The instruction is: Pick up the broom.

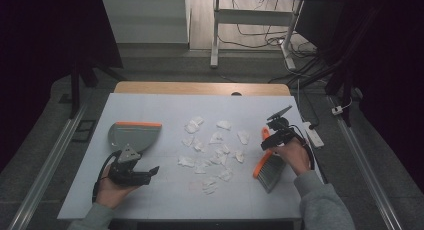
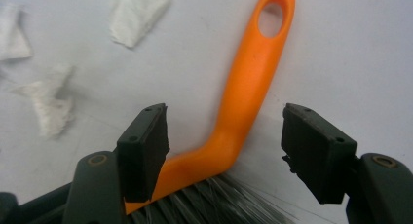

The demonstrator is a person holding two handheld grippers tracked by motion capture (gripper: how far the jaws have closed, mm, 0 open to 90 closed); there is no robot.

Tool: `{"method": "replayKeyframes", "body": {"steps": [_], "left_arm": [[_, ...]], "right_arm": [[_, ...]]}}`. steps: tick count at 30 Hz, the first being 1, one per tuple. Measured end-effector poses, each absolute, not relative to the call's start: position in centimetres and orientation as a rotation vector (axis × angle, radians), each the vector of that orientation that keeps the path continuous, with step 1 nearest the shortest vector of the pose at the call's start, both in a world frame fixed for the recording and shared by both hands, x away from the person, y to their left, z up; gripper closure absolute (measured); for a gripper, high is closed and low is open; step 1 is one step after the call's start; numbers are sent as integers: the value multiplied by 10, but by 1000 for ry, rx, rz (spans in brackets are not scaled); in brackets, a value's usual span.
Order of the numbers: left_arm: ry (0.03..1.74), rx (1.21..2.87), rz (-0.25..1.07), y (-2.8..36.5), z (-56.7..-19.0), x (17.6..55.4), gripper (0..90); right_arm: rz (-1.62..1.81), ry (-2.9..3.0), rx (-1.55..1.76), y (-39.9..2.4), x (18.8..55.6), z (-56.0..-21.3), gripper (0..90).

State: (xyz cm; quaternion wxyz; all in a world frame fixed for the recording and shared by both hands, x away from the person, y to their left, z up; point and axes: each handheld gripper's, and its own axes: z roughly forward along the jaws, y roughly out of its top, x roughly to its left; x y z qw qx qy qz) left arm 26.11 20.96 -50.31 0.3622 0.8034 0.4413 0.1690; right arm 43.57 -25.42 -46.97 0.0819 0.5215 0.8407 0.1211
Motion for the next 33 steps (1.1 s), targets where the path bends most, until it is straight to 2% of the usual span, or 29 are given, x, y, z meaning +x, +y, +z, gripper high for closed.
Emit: {"method": "replayKeyframes", "body": {"steps": [14, 24, 25, 26, 33], "left_arm": [[1132, 2063, 440, 209, -503, 258, 206], [1126, 2064, 436, 208, -503, 257, 206], [1123, 2064, 435, 208, -502, 257, 206], [1121, 2064, 435, 208, -502, 257, 206], [1118, 2060, 438, 208, -502, 256, 207]], "right_arm": [[227, 2494, 1693, -251, 442, -486, 468], [176, 2395, 1747, -242, 438, -489, 619], [222, 2361, 1764, -241, 433, -490, 687], [230, 2351, 1764, -240, 431, -490, 701], [257, 2355, 1743, -242, 429, -490, 708]]}}
